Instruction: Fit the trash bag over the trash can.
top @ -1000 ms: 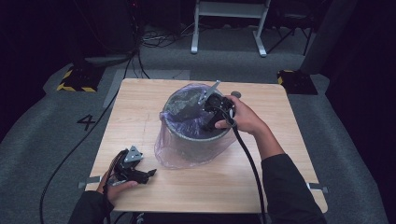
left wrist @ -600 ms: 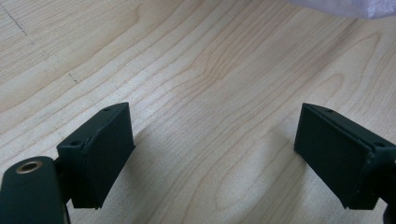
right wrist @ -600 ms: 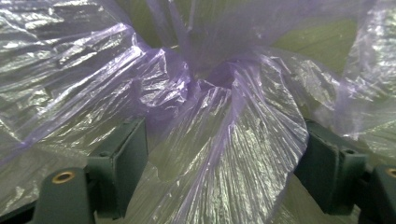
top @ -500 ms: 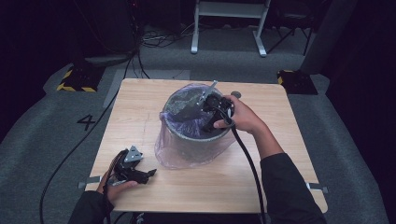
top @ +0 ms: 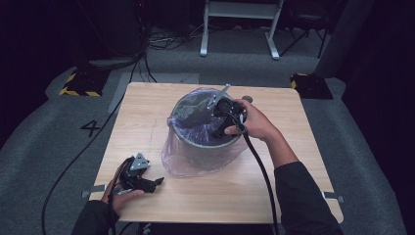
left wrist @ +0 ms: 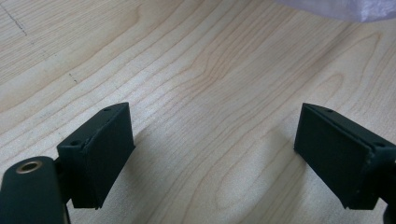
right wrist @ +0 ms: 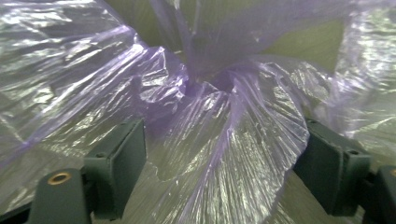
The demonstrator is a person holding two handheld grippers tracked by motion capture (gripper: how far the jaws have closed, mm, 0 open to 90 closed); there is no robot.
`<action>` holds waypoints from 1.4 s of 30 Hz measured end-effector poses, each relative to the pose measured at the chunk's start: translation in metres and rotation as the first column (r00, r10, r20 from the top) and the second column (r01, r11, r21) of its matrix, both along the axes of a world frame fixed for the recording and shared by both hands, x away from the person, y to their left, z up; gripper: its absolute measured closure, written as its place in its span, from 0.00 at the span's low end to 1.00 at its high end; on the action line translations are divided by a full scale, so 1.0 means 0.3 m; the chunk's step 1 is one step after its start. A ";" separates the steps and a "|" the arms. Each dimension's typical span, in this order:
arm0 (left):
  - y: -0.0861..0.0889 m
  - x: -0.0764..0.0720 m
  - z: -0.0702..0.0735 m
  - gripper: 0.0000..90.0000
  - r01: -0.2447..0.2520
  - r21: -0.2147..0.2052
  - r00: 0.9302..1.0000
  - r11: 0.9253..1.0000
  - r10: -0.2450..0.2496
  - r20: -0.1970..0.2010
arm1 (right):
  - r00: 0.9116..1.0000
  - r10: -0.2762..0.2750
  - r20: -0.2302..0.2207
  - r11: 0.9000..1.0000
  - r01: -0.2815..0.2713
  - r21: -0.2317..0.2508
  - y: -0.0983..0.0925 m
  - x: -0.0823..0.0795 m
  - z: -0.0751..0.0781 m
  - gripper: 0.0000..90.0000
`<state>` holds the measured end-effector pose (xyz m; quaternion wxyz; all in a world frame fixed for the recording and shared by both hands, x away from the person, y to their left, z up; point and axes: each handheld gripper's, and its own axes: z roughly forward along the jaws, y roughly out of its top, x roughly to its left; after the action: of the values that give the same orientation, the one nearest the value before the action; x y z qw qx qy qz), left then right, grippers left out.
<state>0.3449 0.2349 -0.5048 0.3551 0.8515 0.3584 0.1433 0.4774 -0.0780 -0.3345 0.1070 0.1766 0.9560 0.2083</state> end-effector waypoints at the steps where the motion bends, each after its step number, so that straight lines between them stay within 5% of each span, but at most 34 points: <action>1: 0.000 0.000 0.000 0.13 0.000 0.000 1.000 1.000 0.000 0.000 | 1.000 -0.003 0.000 1.000 0.003 0.012 -0.001 -0.001 0.001 0.24; 12: 0.000 0.000 0.000 0.13 0.001 0.002 1.000 1.000 -0.001 0.002 | 0.995 -0.051 0.083 0.995 0.044 0.089 -0.036 -0.020 0.036 0.23; 23: 0.000 0.000 0.000 0.13 0.001 0.002 1.000 1.000 -0.001 0.002 | 0.980 -0.130 0.153 0.972 0.096 0.214 -0.091 -0.032 0.048 0.22; 35: 0.000 0.000 0.000 0.13 0.001 0.002 1.000 1.000 -0.001 0.001 | 0.962 -0.159 0.223 0.943 0.081 0.323 -0.123 -0.066 0.046 0.20; 42: 0.000 0.000 0.000 0.13 0.001 0.002 1.000 1.000 -0.001 0.001 | 0.956 -0.184 0.230 0.909 0.077 0.409 -0.155 -0.084 0.043 0.20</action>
<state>0.3449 0.2350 -0.5047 0.3547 0.8518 0.3576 0.1440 0.4523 -0.1244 -0.3216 0.2089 0.2293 0.8573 0.4110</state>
